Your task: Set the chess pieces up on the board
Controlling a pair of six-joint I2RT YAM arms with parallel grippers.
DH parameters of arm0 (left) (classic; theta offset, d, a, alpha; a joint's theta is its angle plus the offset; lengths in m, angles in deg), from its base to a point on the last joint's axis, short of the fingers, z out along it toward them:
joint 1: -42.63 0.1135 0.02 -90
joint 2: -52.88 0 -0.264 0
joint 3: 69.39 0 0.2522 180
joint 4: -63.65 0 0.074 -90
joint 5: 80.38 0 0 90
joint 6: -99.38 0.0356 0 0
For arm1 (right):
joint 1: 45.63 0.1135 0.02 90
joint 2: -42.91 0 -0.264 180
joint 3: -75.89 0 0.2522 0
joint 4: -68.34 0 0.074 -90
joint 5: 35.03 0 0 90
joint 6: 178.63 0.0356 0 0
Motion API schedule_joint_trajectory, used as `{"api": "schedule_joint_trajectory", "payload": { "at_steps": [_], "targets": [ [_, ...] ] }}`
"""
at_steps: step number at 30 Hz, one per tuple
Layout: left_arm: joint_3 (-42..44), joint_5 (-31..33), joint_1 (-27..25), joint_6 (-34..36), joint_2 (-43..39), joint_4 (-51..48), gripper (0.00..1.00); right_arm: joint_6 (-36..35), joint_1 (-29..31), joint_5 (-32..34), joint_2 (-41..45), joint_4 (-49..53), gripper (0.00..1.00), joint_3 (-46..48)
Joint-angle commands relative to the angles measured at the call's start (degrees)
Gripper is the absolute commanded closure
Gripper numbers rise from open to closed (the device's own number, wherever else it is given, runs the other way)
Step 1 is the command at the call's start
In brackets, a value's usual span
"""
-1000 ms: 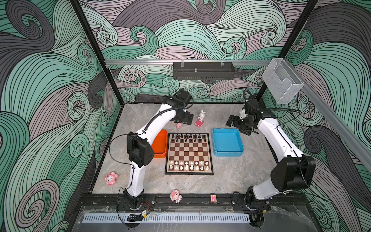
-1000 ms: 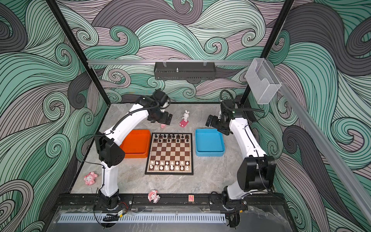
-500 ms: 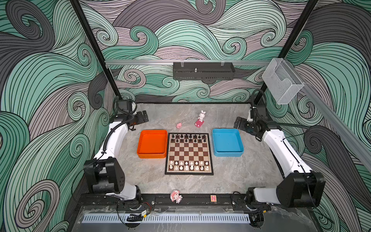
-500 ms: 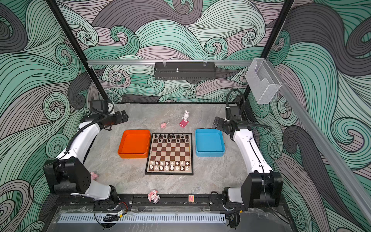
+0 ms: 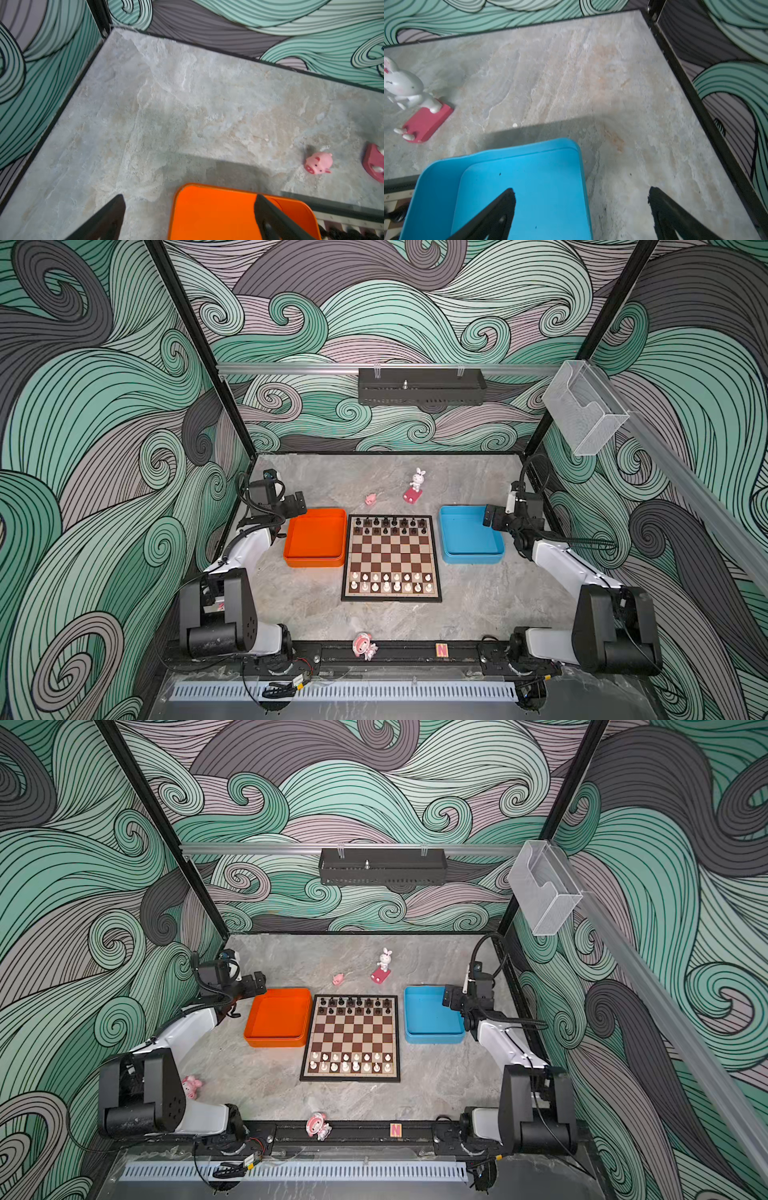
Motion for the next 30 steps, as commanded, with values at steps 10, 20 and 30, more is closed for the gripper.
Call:
{"api": "schedule_joint_trajectory", "payload": {
  "at_steps": [10,20,30],
  "targets": [
    [8.19,-1.01,0.05,1.82,3.19,15.34,0.01,-2.16,-0.50,-7.22,-9.43,-22.33,0.00,5.87],
    [9.62,1.34,-0.47,1.37,6.44,19.11,0.01,-3.23,-0.49,-10.02,-10.18,-28.17,0.00,8.86],
    [17.43,18.56,-6.47,1.56,5.17,31.18,0.01,-3.45,-0.37,-10.39,-9.07,-35.48,0.00,13.32]
  ]
}}
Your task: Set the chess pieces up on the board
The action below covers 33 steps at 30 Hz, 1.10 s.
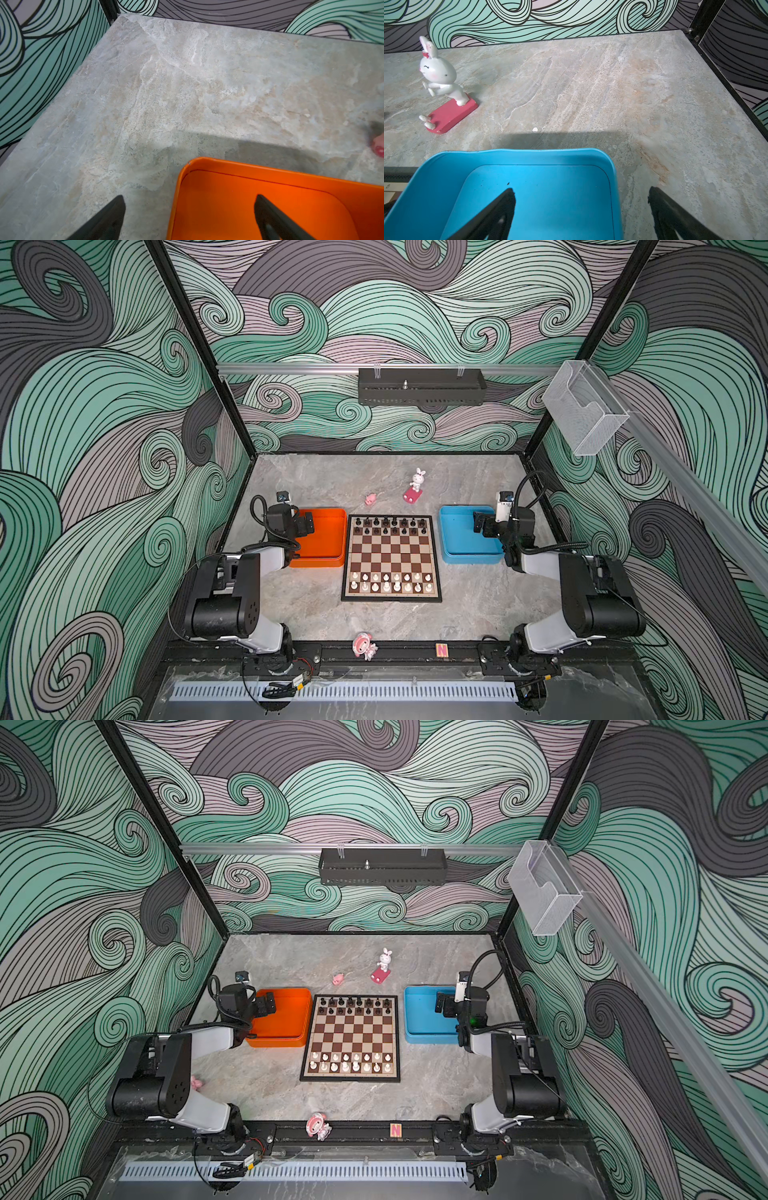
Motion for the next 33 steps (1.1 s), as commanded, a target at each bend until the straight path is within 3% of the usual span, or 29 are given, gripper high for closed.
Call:
{"api": "schedule_joint_trajectory", "payload": {
  "at_steps": [1,6,8,11,17,19,33],
  "targets": [
    [2.20,8.11,-0.77,-0.79,-0.77,7.41,0.01,-0.56,-0.09,-0.87,1.42,-5.09,0.00,1.43],
    [3.15,9.74,-0.77,-1.52,0.20,9.91,0.01,-1.36,0.56,0.47,0.72,-8.90,0.00,3.39],
    [3.07,9.91,-0.76,-1.63,0.24,9.77,0.01,-1.53,1.01,0.80,-1.85,-15.75,0.00,5.49],
    [2.81,8.86,-0.77,-1.15,0.58,9.67,0.01,-1.83,1.08,0.88,-0.49,-11.07,0.00,4.35],
    [2.58,5.44,-0.47,0.14,0.97,9.80,0.01,-2.56,1.28,-0.94,-0.98,-12.37,0.00,4.52],
    [2.10,-0.09,-0.11,2.05,1.29,9.30,0.01,-2.82,1.25,-1.63,-0.86,-12.57,0.00,4.56],
    [2.23,-0.60,0.28,1.92,1.24,9.19,0.01,-5.13,0.97,-7.91,-0.60,-14.82,0.00,5.98]
  ]
}}
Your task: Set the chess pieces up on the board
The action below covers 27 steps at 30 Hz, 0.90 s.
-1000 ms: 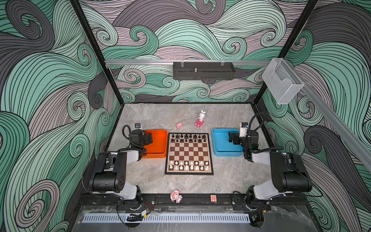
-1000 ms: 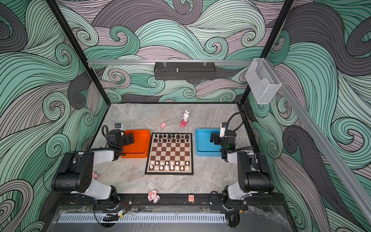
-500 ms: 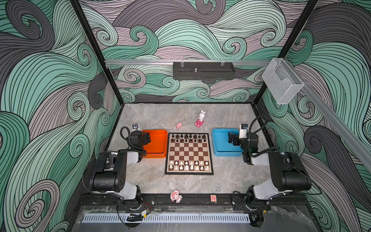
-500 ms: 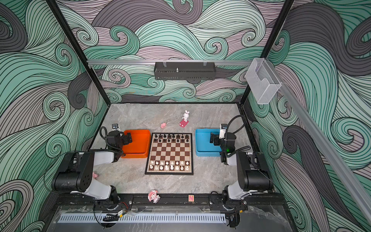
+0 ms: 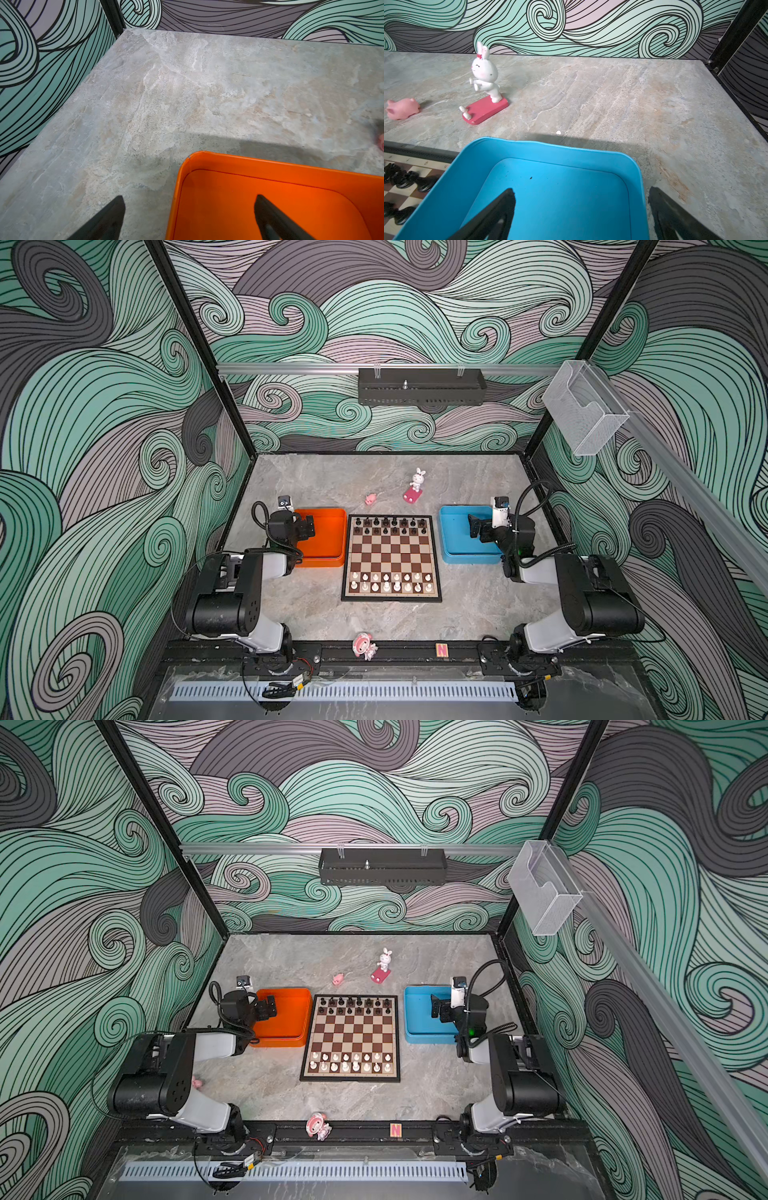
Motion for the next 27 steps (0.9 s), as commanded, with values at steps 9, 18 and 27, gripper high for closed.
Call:
{"api": "schedule_joint_trajectory", "payload": {
  "at_steps": [9,18,27],
  "targets": [
    [-1.36,-0.91,0.53,0.54,0.26,1.19,0.01,2.21,0.51,7.76,-0.10,0.85,0.00,-1.33],
    [-1.25,-0.82,0.53,0.54,0.17,1.28,0.01,2.12,0.66,7.94,0.01,0.72,0.00,-1.20],
    [-1.32,-0.93,0.53,0.54,0.31,1.27,0.01,2.08,0.61,7.93,-0.01,0.64,0.00,-1.14]
  ]
}}
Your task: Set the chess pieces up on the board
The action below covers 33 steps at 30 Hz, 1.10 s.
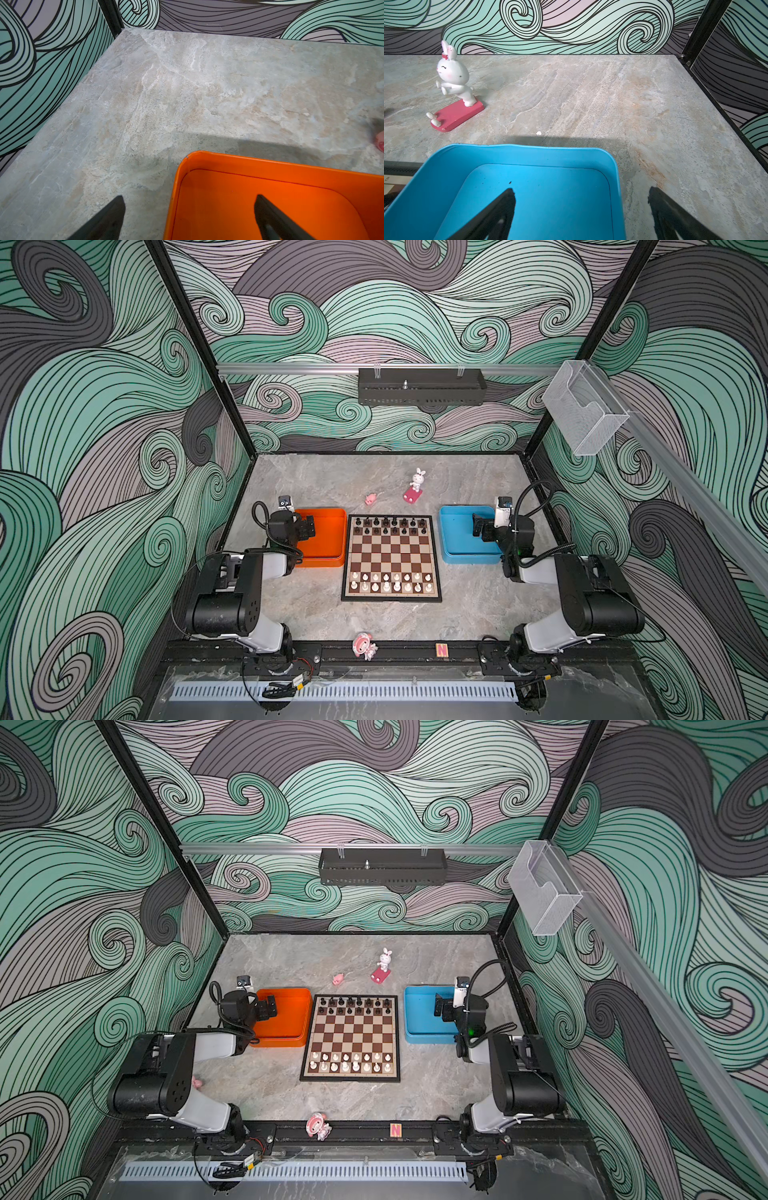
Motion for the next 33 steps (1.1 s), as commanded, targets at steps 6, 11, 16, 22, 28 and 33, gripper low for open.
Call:
{"api": "schedule_joint_trajectory", "payload": {
  "at_steps": [6,11,16,22,28,33],
  "targets": [
    [-1.34,-0.58,0.42,0.52,0.32,1.47,0.01,0.77,0.34,0.89,0.00,0.13,0.00,-1.03],
    [-1.25,-0.49,0.33,0.63,0.32,1.63,0.01,0.77,0.32,0.80,-0.01,0.06,0.00,-0.98],
    [-1.17,-0.49,0.33,0.70,0.50,1.92,0.01,0.77,0.29,0.82,-0.01,0.12,0.00,-1.01],
    [-1.25,-0.49,0.33,0.70,0.48,1.86,0.01,0.77,0.29,0.80,-0.02,0.08,0.00,-0.99],
    [-1.25,-0.47,0.33,0.70,0.46,1.67,0.01,0.77,0.19,0.70,0.12,-0.13,0.00,-0.83],
    [-1.34,-0.49,0.33,0.61,0.34,1.54,0.01,0.77,0.14,0.59,0.00,-0.13,0.00,-0.84]
  ]
}}
